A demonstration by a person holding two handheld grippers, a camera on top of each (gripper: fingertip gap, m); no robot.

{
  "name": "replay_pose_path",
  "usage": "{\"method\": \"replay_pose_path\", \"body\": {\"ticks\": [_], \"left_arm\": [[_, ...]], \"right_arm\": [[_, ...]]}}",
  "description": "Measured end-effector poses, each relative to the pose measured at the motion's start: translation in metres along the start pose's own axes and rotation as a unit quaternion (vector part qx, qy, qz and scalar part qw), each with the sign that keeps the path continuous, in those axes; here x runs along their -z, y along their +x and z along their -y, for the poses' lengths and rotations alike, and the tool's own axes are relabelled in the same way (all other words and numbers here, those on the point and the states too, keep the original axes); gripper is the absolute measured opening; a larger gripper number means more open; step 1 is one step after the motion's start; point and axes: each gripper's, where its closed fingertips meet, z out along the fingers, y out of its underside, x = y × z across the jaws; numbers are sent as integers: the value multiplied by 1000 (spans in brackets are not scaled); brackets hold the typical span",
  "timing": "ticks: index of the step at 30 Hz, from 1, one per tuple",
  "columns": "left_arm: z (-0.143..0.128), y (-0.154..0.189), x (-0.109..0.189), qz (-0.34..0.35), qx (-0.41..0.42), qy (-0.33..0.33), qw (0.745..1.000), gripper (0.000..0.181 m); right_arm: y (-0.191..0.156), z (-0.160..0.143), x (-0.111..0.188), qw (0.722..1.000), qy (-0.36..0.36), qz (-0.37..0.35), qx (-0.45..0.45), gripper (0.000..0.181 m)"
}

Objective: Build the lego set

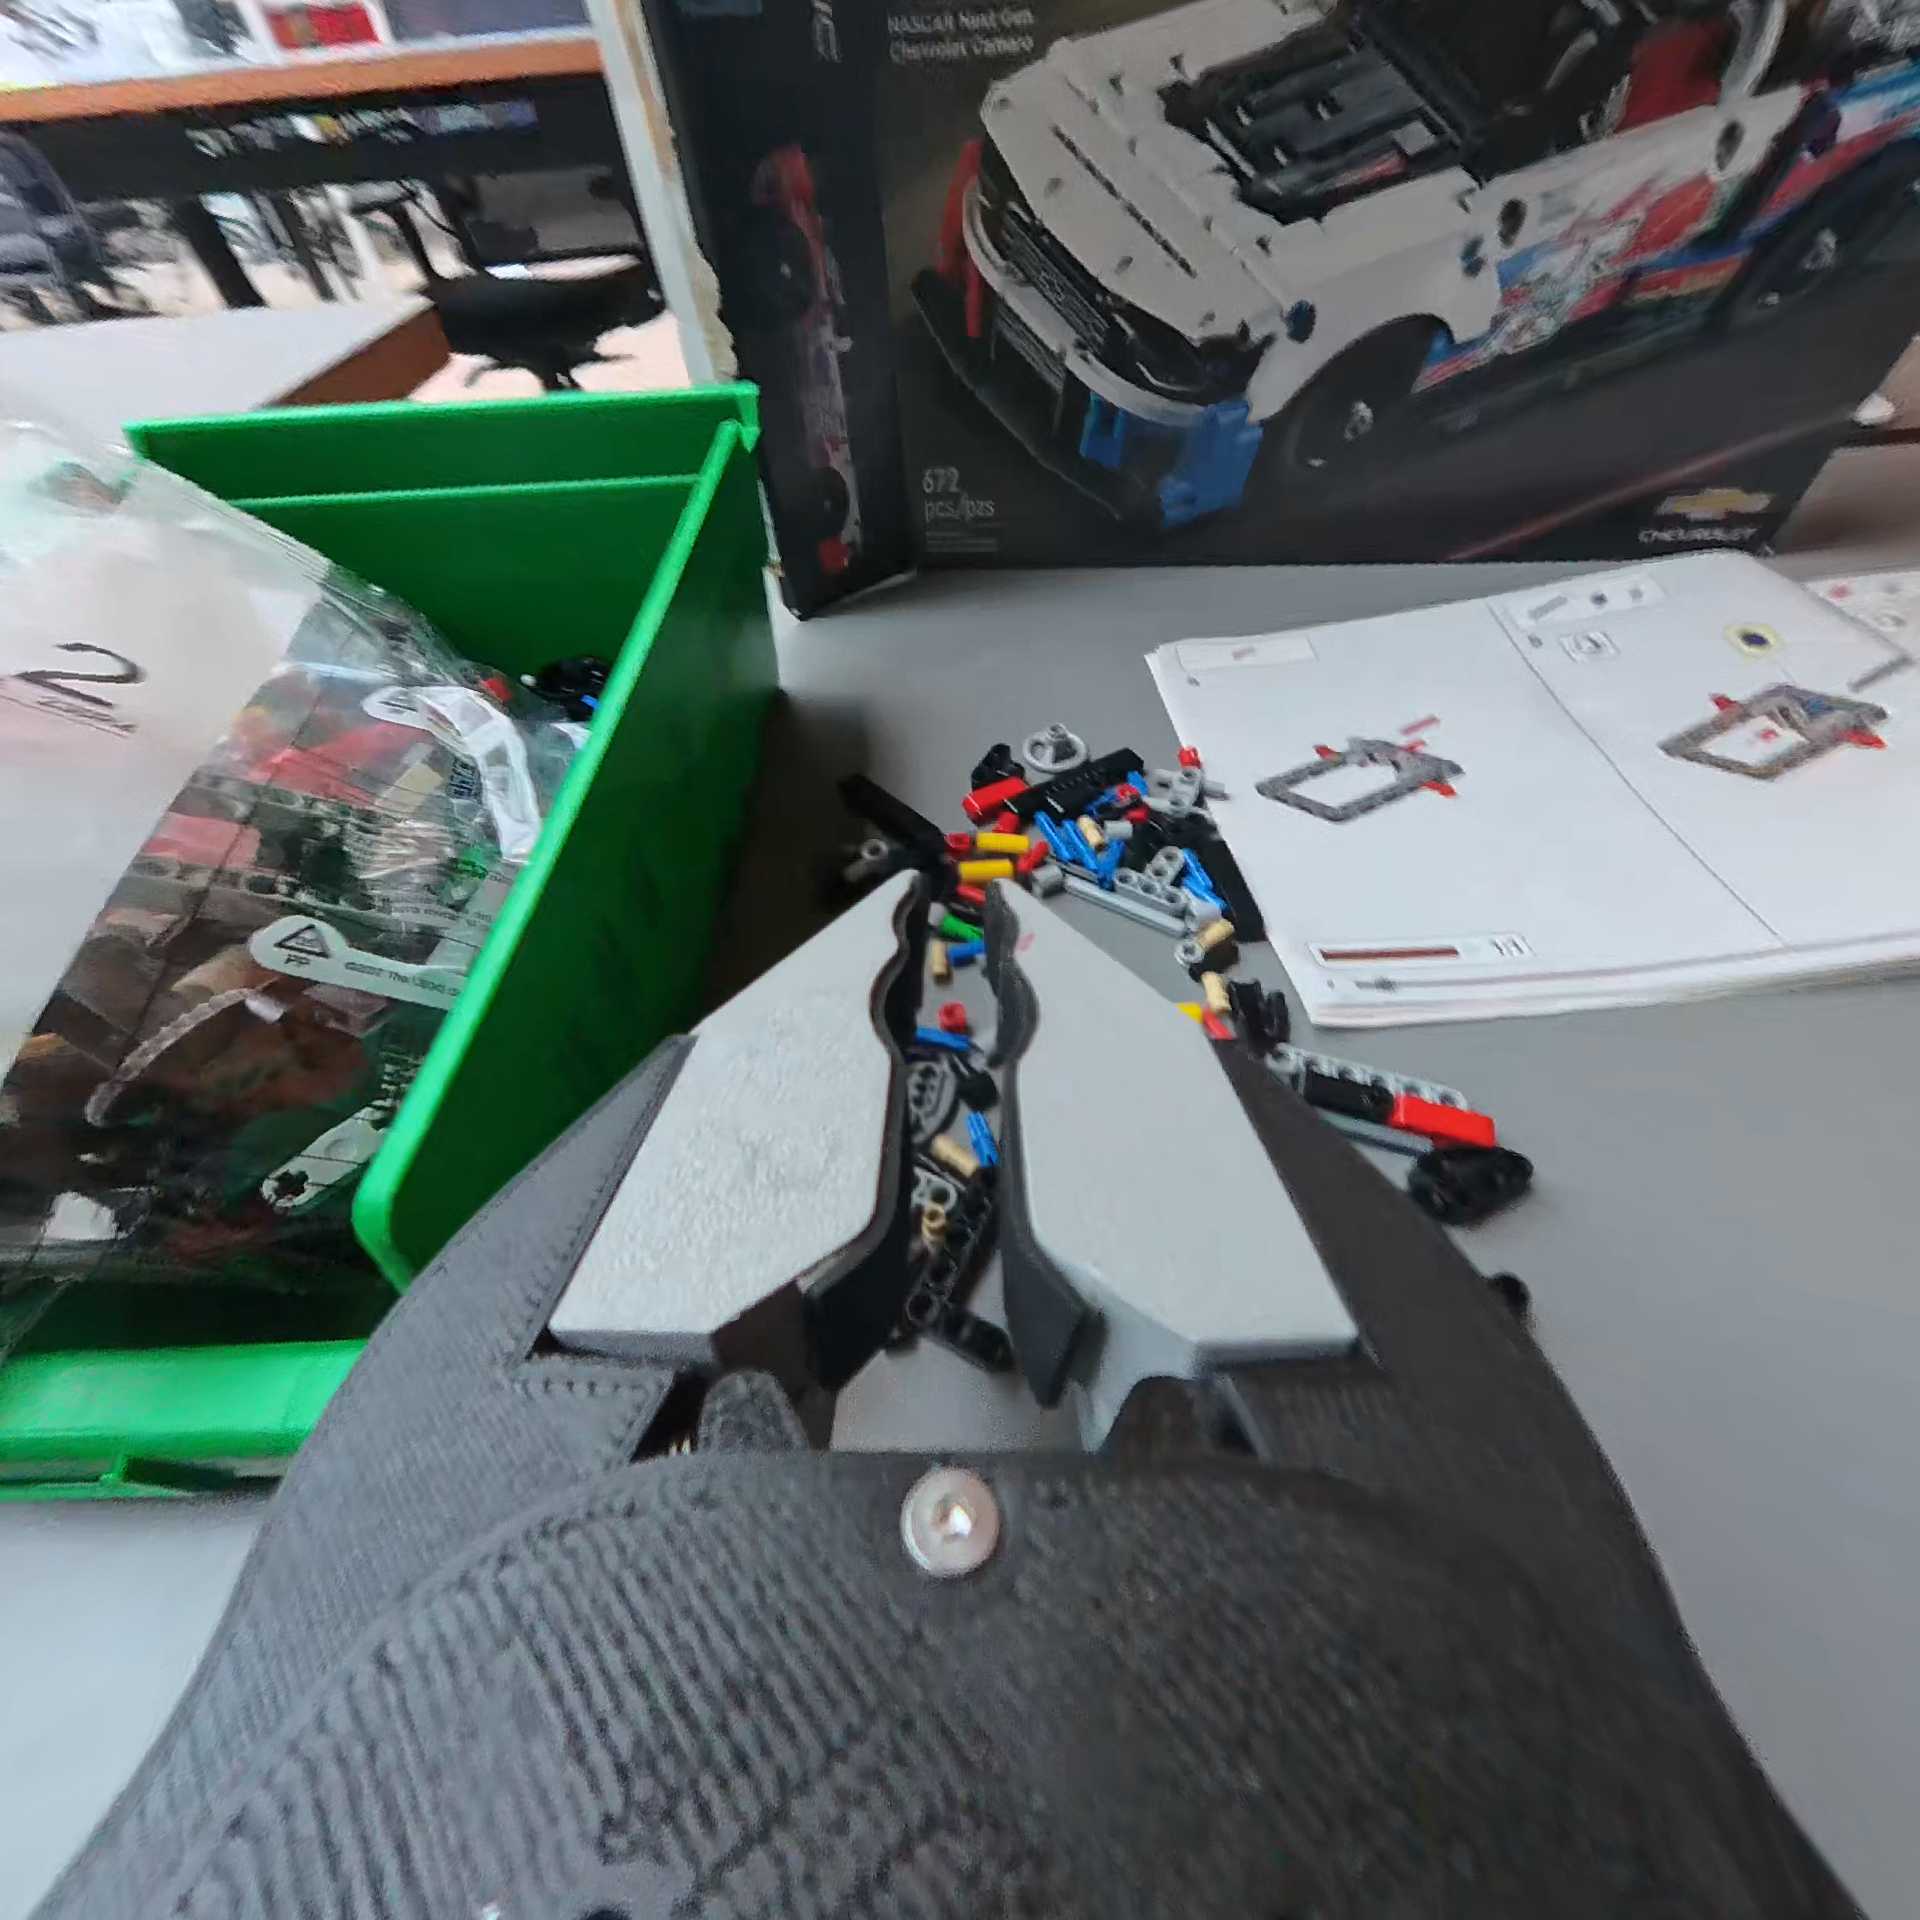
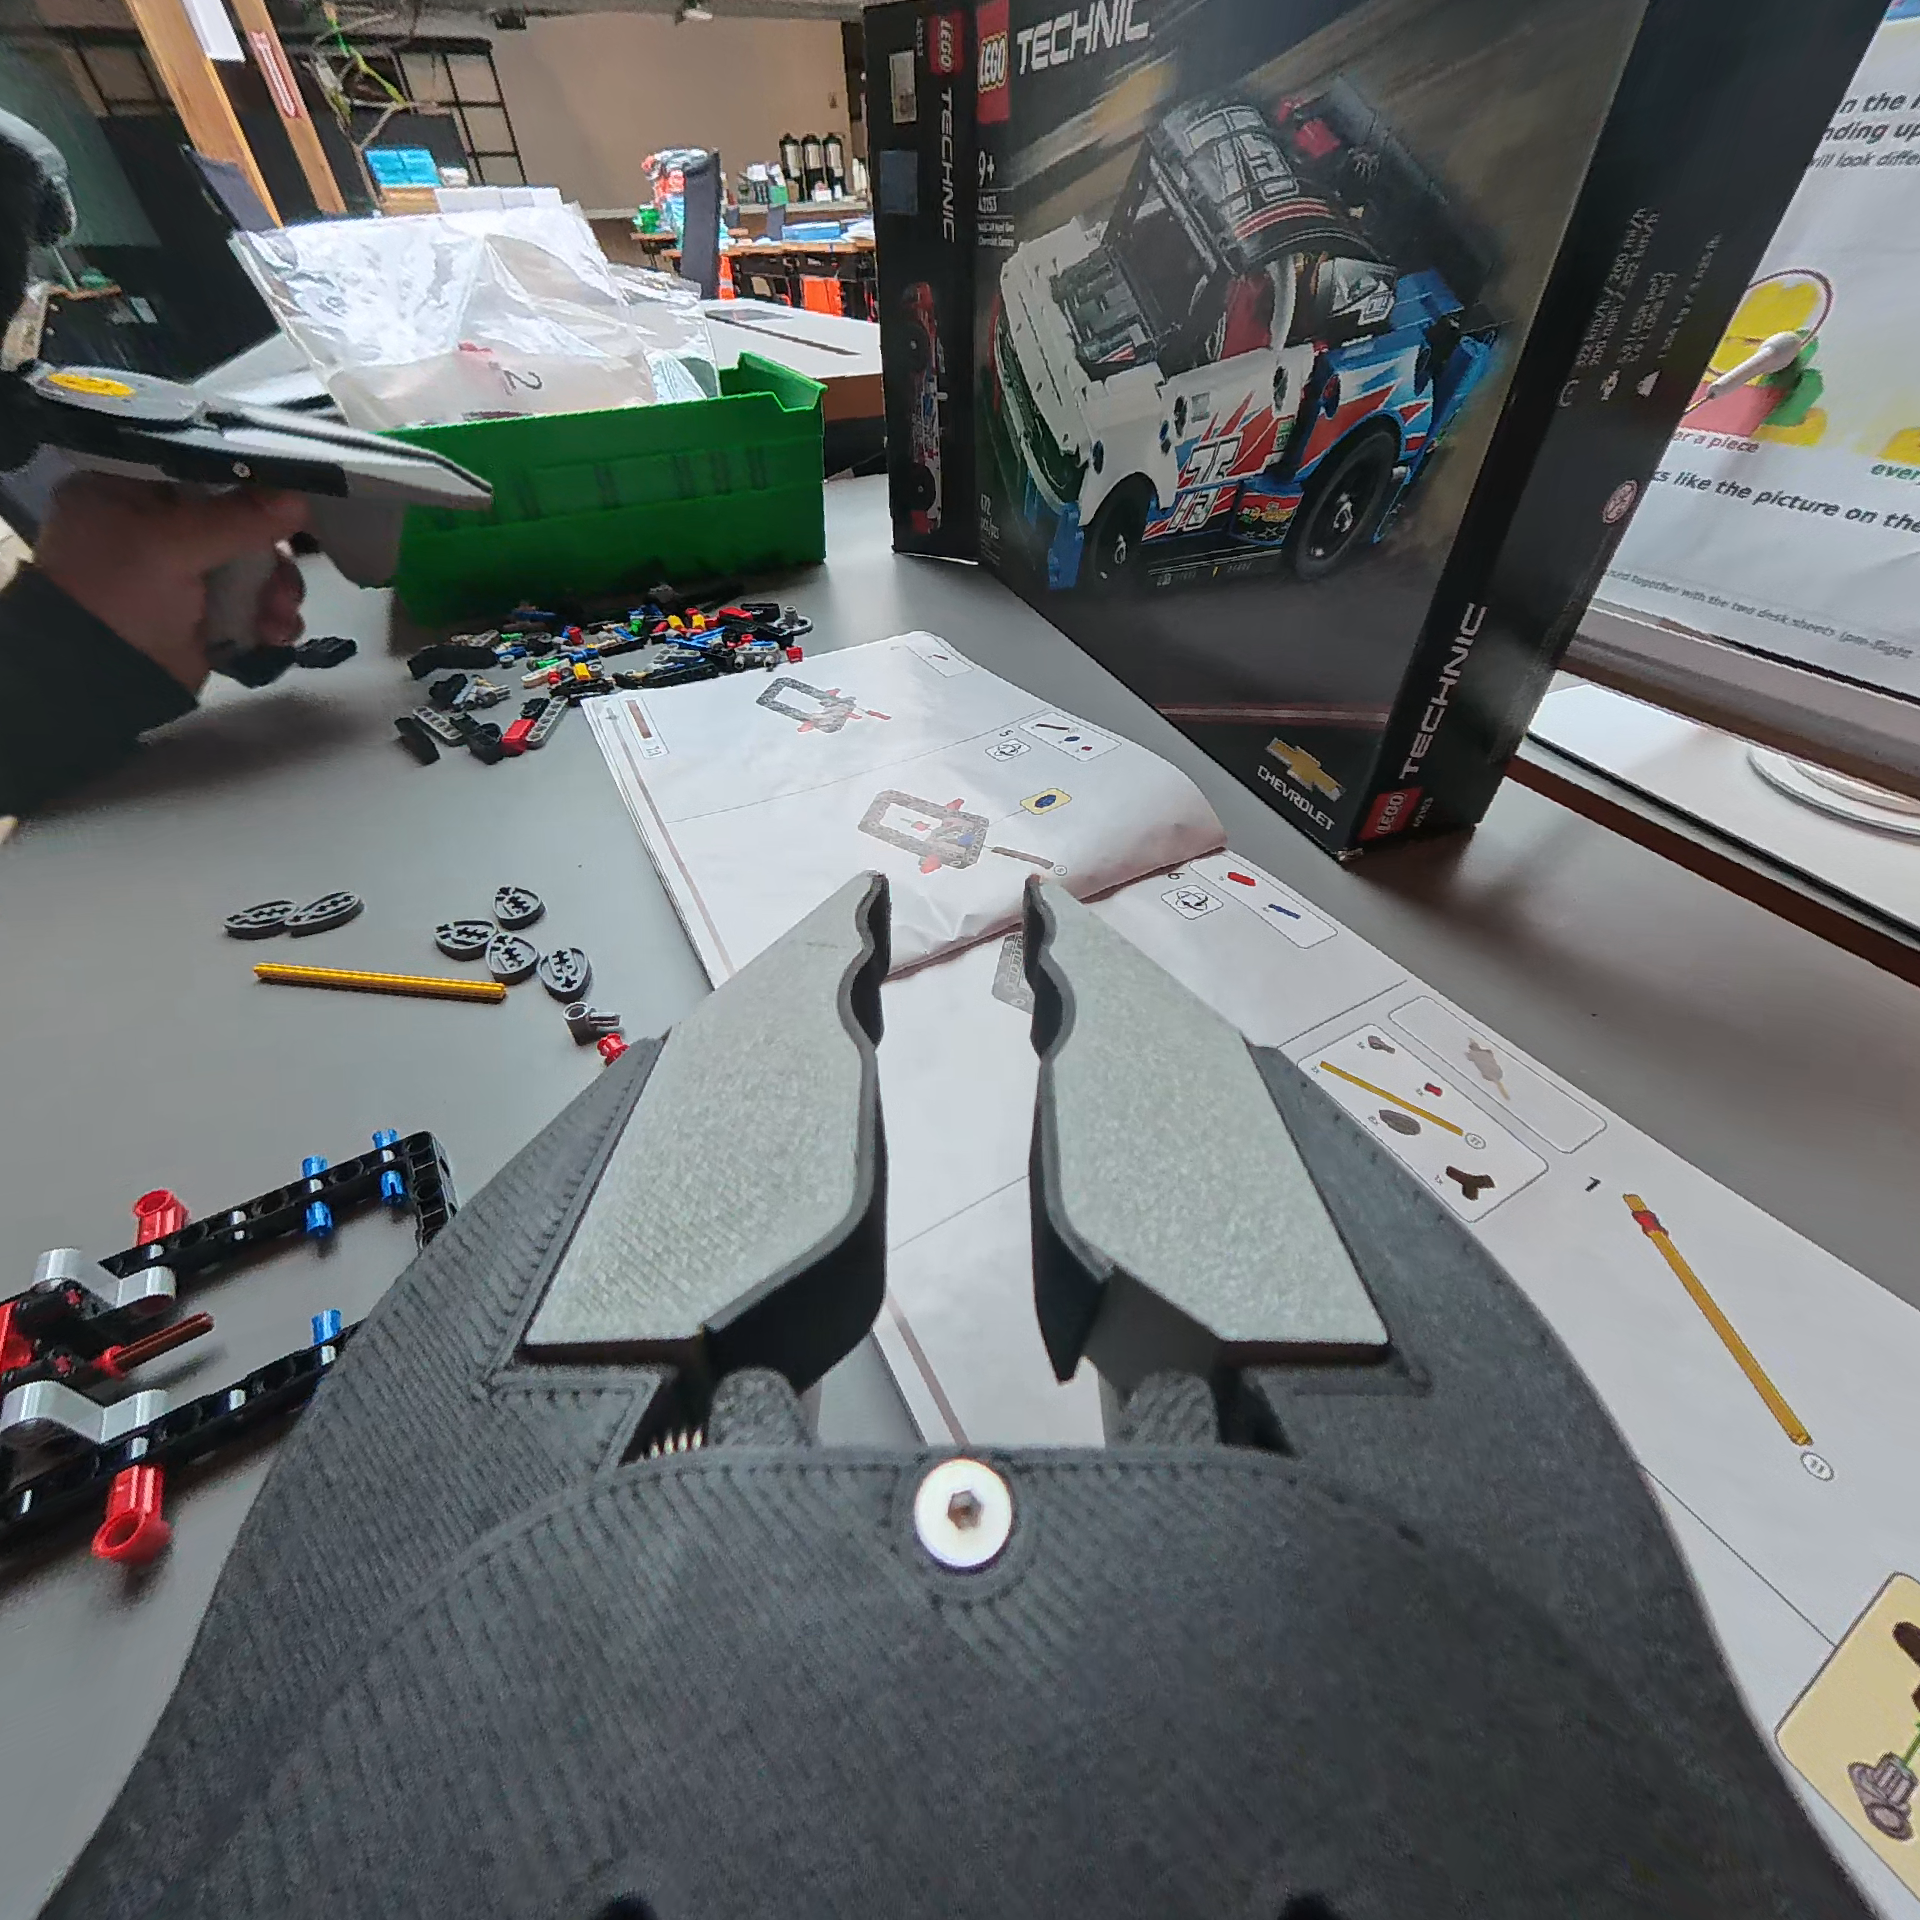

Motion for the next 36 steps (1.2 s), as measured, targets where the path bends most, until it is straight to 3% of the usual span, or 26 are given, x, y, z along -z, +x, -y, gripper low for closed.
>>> {"method": "replay_pose_path", "body": {"ticks": [1, 6, 11, 24, 36], "left_arm": [[-9, 6, 1, -23, -10, -26, 999, 6], [-51, 2, 1, -20, -65, -159, 985, 7], [-67, -6, -5, -5, -94, -245, 965, 10], [-75, -3, -13, -50, -80, -328, 940, 8], [-71, -5, -8, -64, -68, -330, 939, 12]], "right_arm": [[0, 0, 0, 1000, 1, 0, -1, 22], [0, 0, -2, 1000, 0, 5, -4, 22], [-2, 0, -2, 1000, -3, 5, 4, 21], [-5, 3, -1, 1000, 3, 11, 4, 20], [-7, 2, -3, 1000, -4, 18, 5, 18]]}}
